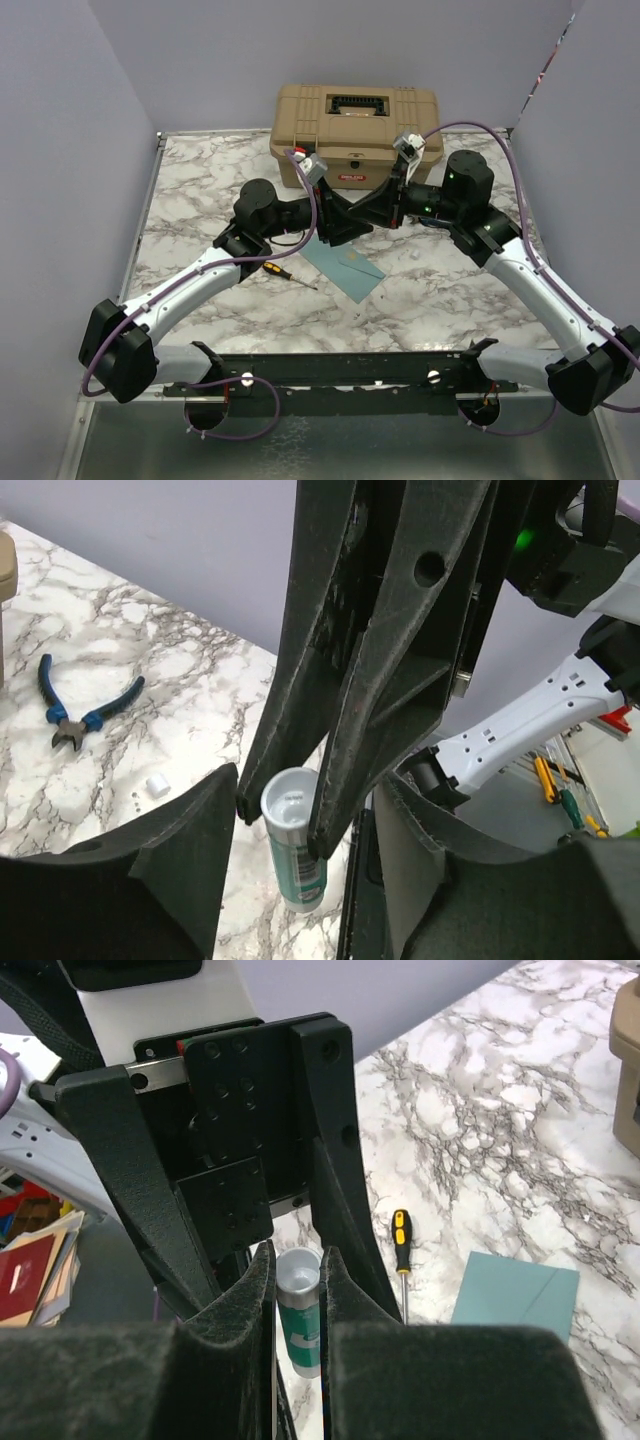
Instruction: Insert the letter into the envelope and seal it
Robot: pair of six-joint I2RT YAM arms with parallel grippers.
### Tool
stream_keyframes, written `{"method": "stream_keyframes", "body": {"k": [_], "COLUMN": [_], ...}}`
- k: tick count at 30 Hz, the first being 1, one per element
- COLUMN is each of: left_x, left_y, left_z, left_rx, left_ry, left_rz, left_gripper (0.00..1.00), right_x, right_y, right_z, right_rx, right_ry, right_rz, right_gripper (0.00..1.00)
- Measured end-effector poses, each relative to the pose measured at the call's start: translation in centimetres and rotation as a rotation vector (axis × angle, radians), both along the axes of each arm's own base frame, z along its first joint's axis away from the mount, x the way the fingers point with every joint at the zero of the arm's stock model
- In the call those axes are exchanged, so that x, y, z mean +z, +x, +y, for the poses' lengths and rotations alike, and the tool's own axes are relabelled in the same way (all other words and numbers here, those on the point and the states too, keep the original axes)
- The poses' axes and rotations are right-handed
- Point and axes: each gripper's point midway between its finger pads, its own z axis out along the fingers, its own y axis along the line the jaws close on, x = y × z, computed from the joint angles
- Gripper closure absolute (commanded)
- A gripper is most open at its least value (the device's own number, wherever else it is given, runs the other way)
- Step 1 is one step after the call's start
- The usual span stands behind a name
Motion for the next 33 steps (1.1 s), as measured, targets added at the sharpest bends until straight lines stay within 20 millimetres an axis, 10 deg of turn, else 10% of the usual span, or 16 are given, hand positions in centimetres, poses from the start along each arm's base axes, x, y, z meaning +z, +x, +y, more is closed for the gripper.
{"method": "stream_keyframes", "body": {"k": [13, 18, 21, 33], "left_x": [-1.7, -2.0, -2.5, -5.8], "left_y": [1.1, 1.5, 2.1, 8.6], "left_z": [1.0, 0.9, 0.9, 2.1], "left_rx": [0.021, 0.024, 0.056, 0.416], "left_ry": [0.013, 0.008, 0.010, -0.033], "left_rz": [0.060, 0.077, 0.102, 0.360], "left_gripper": [1.00, 1.00, 1.00, 1.00], "right_x": [-1.0, -1.3, -1.4, -6.8], "right_y": [1.1, 1.8, 3.2, 5.0], "right_z": [0.1, -0.1, -0.7, -3.4], "right_rx": [-0.041, -0.079, -0.178, -0.383], "right_ry": [-0.015, -0.021, -0.026, -0.114], "right_rz": [0.023, 0.040, 0.044, 0.056], "right_gripper": [1.00, 0.39, 0.21, 0.19]}}
